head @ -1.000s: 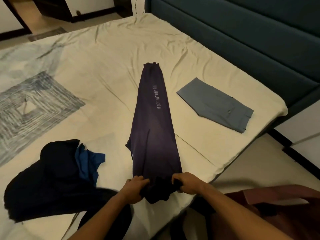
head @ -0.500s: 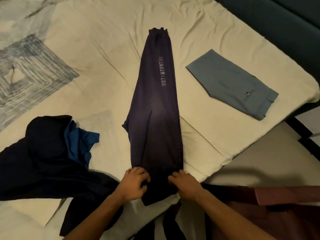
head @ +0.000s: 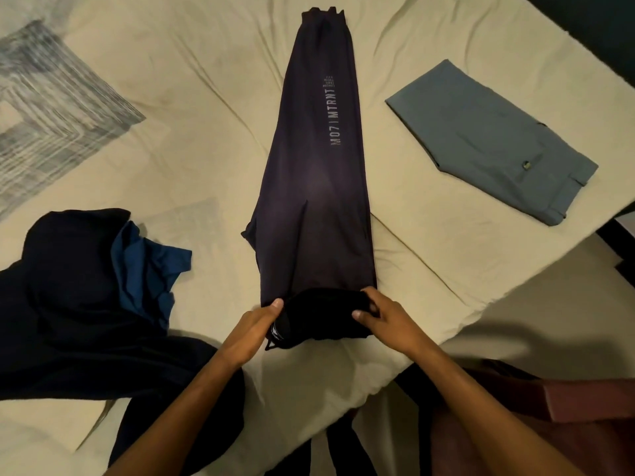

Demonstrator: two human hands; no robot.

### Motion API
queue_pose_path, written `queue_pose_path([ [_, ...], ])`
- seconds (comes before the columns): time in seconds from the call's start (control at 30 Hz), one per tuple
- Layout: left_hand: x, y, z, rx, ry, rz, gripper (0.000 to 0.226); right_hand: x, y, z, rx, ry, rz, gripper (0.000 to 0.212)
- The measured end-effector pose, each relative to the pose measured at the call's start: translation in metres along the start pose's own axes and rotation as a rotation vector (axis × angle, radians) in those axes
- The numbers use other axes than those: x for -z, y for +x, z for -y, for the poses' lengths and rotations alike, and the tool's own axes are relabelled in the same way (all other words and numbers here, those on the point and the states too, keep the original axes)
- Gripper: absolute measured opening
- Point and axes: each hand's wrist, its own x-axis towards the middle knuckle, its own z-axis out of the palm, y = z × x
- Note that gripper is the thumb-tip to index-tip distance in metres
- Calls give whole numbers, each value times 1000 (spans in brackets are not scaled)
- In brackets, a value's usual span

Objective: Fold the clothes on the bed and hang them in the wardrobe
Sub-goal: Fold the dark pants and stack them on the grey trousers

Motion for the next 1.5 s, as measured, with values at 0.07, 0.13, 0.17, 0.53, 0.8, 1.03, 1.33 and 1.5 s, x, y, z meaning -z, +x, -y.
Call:
queue_pose_path([
  [0.07, 5, 4, -4, -38, 34, -32, 75, 3, 4, 6, -64, 56, 112, 17],
  [0.13, 10, 13, -11, -124, 50, -142, 52, 8, 14, 12, -143, 152, 111, 33],
  [0.17, 13, 20, -16, -166, 79, -241, 40, 11, 23, 14, -165, 175, 17, 38],
  [0.53, 50, 149, -50, 131, 160, -593, 26, 33, 156, 20, -330, -147, -565, 30],
  [0.8, 63, 149, -44, 234, 128, -727, 26, 37, 158, 13, -470, -20, -678, 23],
  [1.03, 69, 169, -55, 28, 357, -665, 28, 61, 189, 32, -371, 5, -645, 30],
  [1.33, 54, 193, -87, -219, 573, -822, 24, 65, 225, 50, -369, -26, -775, 39],
  [1.5, 34, 239, -96, -803, 1066, -258, 54, 92, 269, 65, -289, -103, -712, 22],
])
